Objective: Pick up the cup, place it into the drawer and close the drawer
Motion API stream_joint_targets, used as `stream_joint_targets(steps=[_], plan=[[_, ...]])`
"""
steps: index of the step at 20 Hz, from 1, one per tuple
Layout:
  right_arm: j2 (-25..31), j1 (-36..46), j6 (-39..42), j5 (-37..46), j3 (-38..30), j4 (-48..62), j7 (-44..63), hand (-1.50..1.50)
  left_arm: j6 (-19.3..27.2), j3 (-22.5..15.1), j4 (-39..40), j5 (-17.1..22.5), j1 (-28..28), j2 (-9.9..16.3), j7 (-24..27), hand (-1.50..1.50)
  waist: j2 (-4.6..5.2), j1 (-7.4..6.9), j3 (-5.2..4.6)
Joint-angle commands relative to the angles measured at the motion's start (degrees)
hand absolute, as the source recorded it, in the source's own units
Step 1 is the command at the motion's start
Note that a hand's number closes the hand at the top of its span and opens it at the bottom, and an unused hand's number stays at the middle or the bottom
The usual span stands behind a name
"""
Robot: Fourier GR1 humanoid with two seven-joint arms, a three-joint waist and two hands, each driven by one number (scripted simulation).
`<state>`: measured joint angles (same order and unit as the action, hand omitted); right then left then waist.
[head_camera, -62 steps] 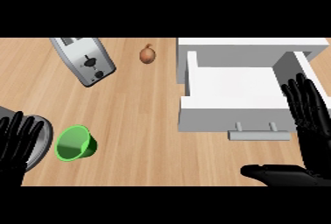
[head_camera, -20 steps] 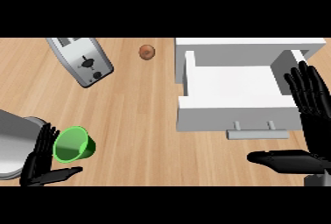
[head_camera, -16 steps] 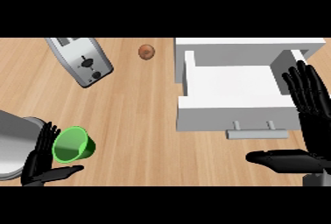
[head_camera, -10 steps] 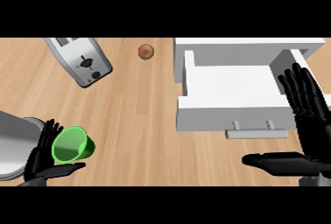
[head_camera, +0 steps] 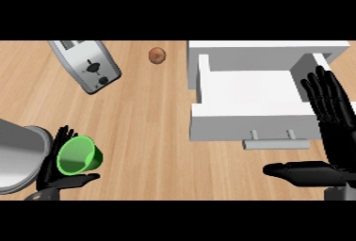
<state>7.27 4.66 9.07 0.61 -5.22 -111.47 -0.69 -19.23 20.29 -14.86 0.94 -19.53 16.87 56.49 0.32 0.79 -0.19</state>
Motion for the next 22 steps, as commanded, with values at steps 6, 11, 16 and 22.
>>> stream_joint_targets(steps=[6,11,16,22], plan=[[-0.55,-0.04,0.16,-0.16,0.86,-0.52,0.72,-1.5,-13.51,-0.98,-2.01,1.69,-0.42,-2.69,5.94,1.5,-0.15,-0.07,-0.01],[1.0,0.22,1.34,-2.22,-2.42,2.63,-1.22,-1.5,-17.67,-1.79,-2.97,2.74,-1.54,-3.36,3.37,1.5,-0.02,-0.17,0.04],[2.01,0.91,1.69,-1.6,-1.59,0.33,1.63,-1.5,-16.01,-2.45,-6.64,3.85,-2.42,-6.68,3.87,1.5,-0.23,-0.25,0.06],[-0.55,0.29,0.51,0.15,0.41,1.77,-1.5,-1.5,-7.17,2.49,-5.15,7.67,-5.67,-6.14,5.6,1.5,0.19,0.42,-0.02]])
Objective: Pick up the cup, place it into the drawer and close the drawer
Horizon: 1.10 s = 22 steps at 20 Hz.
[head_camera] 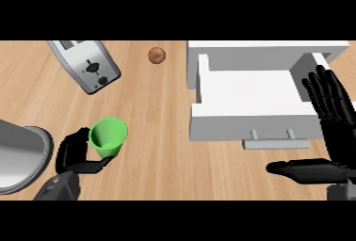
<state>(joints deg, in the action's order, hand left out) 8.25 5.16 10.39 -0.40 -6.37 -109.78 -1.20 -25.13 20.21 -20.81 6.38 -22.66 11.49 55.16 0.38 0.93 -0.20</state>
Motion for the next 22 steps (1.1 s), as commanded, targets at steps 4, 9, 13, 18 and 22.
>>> stream_joint_targets(steps=[4,9,13,18,22], plan=[[-1.37,-1.29,-1.0,2.05,1.75,-1.26,-0.64,-1.5,0.27,2.56,-0.46,2.39,-3.87,-1.26,8.58,1.5,-0.08,0.09,0.05],[-1.04,0.38,-1.16,1.15,0.82,-0.6,0.59,-1.5,-1.29,2.12,-4.77,3.45,-5.58,-1.22,8.68,1.5,-0.24,-0.4,0.11],[-0.05,-0.31,-0.08,-0.6,-0.95,0.4,0.92,-1.5,1.56,-1.42,-11.29,2.6,-8.57,-3.37,1.09,1.5,-0.62,-0.95,0.24],[-0.54,-0.83,-1.99,0.97,-0.76,-2.73,2.87,-1.5,6.08,-5.56,-22.84,2.28,-10.55,-6.44,-7.14,1.5,-1.01,-1.65,0.29],[-0.06,-1.39,-0.57,-0.24,-1.46,-1.66,1.4,-1.5,12.89,-7.69,-31.59,2.18,-12.13,-8.57,-14.37,1.5,-0.74,-1.33,0.25]])
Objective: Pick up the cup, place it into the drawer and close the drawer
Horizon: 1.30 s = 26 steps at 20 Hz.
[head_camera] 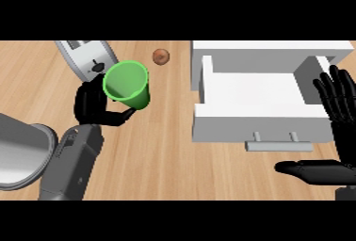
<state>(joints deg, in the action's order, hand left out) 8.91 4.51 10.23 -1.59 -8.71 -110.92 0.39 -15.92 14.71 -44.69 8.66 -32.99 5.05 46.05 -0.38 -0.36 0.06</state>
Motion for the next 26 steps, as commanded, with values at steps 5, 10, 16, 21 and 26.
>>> stream_joint_targets(steps=[5,10,16,21,26], plan=[[-0.05,-2.67,0.95,-0.53,-0.94,-0.01,-2.12,-1.5,9.2,-7.84,-16.33,-0.65,-5.71,-4.94,-15.61,1.5,0.09,0.27,-0.01],[0.62,-1.54,1.71,0.06,-1.57,3.09,-4.87,-1.5,16.19,-12.59,-18.26,-0.06,-11.86,-5.02,-24.16,1.5,0.3,0.63,-0.03],[1.18,-2.04,2.34,-0.87,-2.46,1.74,-4.08,-1.5,19.97,-11.7,-9.97,-1.14,-23.1,-5.02,-27.18,1.5,0.47,1.1,-0.04],[1.26,-2.85,3.12,-1.14,-0.98,-1.77,-1.17,-1.5,29.18,-19.63,-5.73,5.7,-28.08,-5.05,-30.85,1.5,0.4,1.6,-0.05],[1.5,1.66,2.51,-0.02,-1.82,5.04,-4.7,-1.5,31.41,-21.95,4.91,11.66,-35.53,-5.05,-29.63,1.5,0.71,2.02,-0.03]])
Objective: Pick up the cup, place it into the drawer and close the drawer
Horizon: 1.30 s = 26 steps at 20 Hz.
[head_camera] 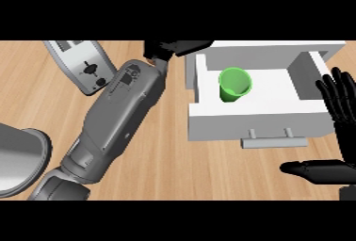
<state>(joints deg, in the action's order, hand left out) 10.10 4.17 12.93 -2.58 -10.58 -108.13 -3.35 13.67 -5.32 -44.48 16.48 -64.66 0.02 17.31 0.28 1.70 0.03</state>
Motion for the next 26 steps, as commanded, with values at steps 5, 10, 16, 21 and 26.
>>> stream_joint_targets(steps=[5,10,16,21,26], plan=[[0.23,1.93,-0.43,0.37,-0.61,2.17,-0.29,-1.5,0.83,-3.25,14.22,4.91,-6.13,-0.02,4.3,1.5,0.28,0.33,0.0],[1.67,4.32,0.96,-1.85,-1.27,1.64,1.52,-1.5,3.94,-11.02,17.14,11.85,-7.87,-0.02,4.8,1.5,0.52,1.44,0.01],[0.18,1.29,0.87,-0.41,-0.16,1.24,-0.78,-1.5,8.23,-19.6,18.93,13.66,-10.13,-0.02,0.59,1.5,0.44,1.78,0.04],[1.59,3.71,1.85,-1.5,-0.77,2.16,0.13,-1.5,7.99,-24.88,21.47,15.16,-9.19,-0.02,-0.2,-1.5,0.98,3.31,0.06],[0.94,2.44,2.67,-1.4,0.42,1.66,-0.87,-1.5,10.67,-29.97,22.72,15.05,-10.04,-0.02,-3.37,-1.5,1.09,4.35,0.09]])
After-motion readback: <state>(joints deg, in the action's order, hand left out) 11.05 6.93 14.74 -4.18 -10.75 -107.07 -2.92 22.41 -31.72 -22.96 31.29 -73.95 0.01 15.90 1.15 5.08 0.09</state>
